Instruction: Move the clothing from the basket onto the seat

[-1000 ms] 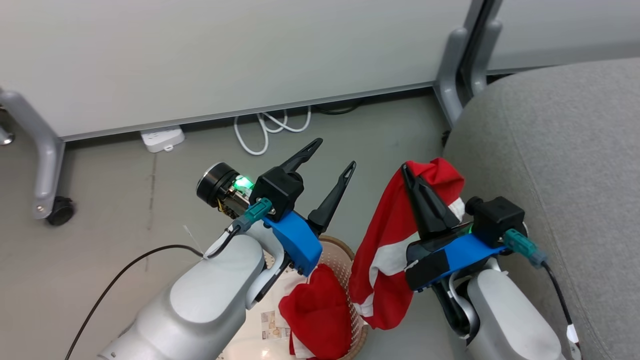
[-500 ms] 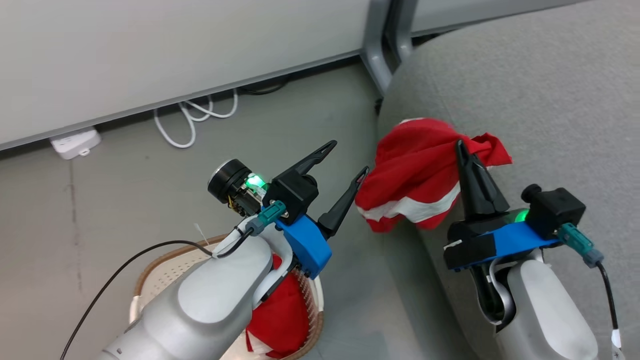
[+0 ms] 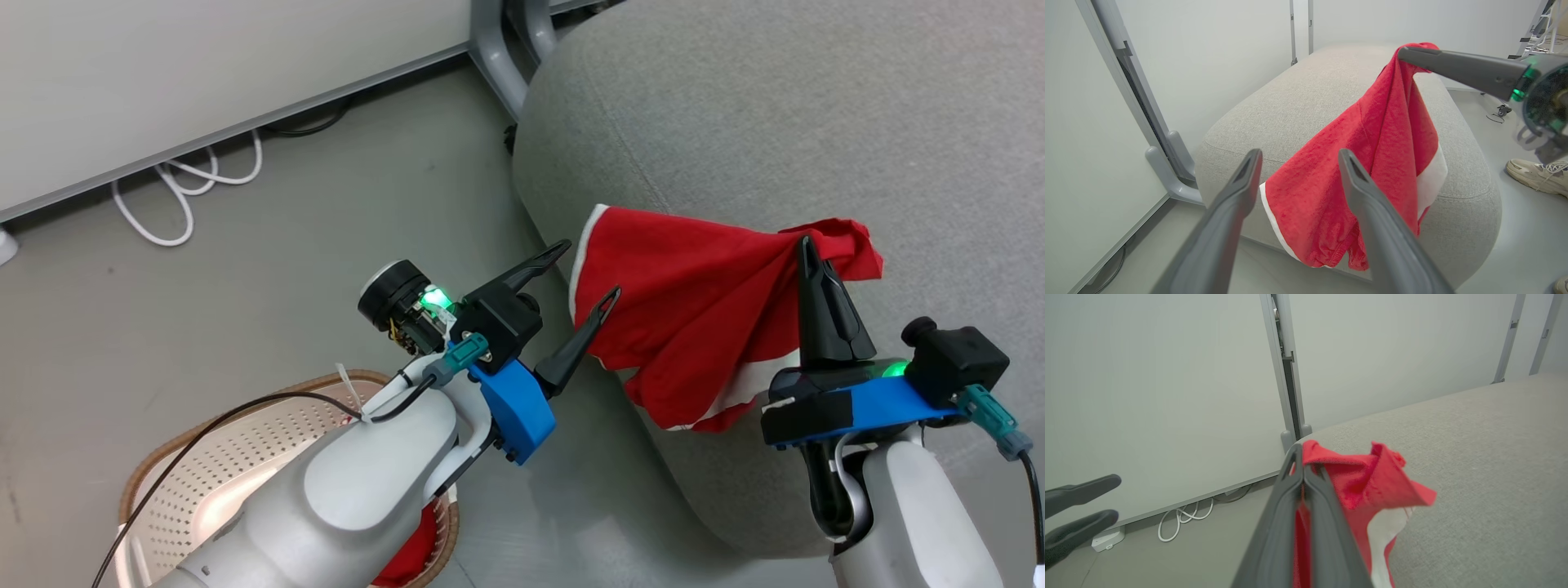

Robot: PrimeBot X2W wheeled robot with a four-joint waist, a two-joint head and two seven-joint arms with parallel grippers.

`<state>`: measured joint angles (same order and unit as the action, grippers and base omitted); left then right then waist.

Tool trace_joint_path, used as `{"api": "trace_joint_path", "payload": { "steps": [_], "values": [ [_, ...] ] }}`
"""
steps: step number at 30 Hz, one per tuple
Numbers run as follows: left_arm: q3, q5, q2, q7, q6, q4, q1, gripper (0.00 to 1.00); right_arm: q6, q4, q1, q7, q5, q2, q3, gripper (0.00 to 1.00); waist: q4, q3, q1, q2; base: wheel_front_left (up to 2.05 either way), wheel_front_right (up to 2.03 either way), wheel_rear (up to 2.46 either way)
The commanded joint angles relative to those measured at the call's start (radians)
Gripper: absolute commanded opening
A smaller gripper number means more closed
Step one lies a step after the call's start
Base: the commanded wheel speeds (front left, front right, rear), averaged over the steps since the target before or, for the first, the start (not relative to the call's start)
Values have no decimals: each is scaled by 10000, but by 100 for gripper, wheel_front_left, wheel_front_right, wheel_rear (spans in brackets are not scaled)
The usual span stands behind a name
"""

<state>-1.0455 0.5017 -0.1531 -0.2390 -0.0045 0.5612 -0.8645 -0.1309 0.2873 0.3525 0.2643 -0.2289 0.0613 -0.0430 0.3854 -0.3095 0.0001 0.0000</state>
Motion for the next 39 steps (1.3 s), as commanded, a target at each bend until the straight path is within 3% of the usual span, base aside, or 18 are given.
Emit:
{"api": "trace_joint_path", "payload": {
  "steps": [1,14,18,26,31,39],
  "values": [
    [-43,-12,-29,-3,-29,4,-88,100,5,-81,-131,2,-13,-59,23,0,192,-93,-1,0,0,0,0],
    [-108,27,-56,-34,-1,-94,-223,100,3,-264,91,2,99,-109,170,0,165,-339,-1,0,0,0,0],
    [-57,5,-178,-34,85,-186,-344,100,3,-552,737,2,87,-42,689,0,114,-537,-1,0,0,0,0],
    [-111,-155,-518,257,168,-528,-695,100,5,-1392,3071,2,380,1200,1539,0,-62,-1437,-1,0,0,0,0],
    [-135,-322,-806,494,217,-899,-1059,100,5,-1697,4636,2,431,2204,2709,0,-236,-2222,-1,0,0,0,0],
    [-52,-579,-1447,982,379,-1766,-1676,100,5,-1054,5948,0,170,3671,4212,0,-361,-3639,-1,0,0,0,0]
  ]
}}
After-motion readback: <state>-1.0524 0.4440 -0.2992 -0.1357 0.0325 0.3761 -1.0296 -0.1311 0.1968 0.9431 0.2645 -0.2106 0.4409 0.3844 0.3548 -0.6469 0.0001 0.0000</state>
